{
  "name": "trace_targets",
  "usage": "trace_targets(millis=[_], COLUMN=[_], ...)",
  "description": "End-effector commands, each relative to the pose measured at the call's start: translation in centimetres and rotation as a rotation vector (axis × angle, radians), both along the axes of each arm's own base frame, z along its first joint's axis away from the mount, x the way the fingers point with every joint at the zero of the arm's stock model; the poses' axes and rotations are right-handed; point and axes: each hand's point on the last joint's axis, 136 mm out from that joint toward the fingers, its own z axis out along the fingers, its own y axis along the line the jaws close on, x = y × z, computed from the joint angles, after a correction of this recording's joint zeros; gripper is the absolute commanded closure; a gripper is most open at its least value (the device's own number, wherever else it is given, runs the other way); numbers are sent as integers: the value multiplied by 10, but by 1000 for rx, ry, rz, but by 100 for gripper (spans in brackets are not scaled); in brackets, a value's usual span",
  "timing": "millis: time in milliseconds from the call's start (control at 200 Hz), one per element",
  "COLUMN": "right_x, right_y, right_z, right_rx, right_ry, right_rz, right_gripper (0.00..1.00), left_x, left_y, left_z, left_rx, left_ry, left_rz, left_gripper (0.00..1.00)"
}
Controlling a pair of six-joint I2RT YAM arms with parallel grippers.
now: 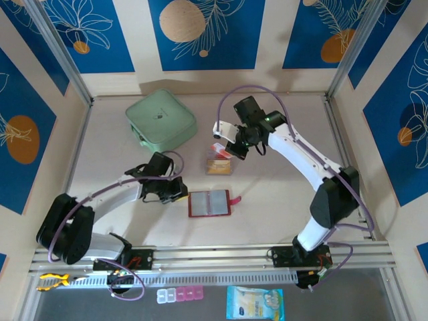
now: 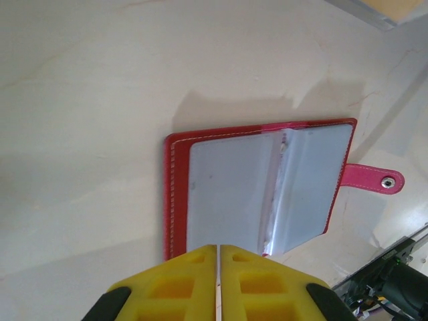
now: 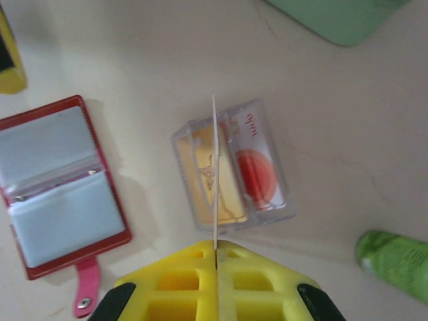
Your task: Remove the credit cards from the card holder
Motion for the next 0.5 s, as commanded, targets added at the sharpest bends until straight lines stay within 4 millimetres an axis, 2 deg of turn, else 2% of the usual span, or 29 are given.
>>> trace_targets(millis=[0,190,495], right_x=[7,27,50], right_y=[1,11,10], right_z=[-8,-20,-61], right_rx=[-58,-88,-172], right_ry=[3,13,43], right_rz=[101,139,153], right_gripper=[100,100,100], left_x=[-8,-12,-19], left_y=[16,29,42], left_z=[-4,-2,-3], left_rx=[34,37,37], left_ry=[10,2,3], left_rz=[18,53,87], left_gripper=[90,89,88])
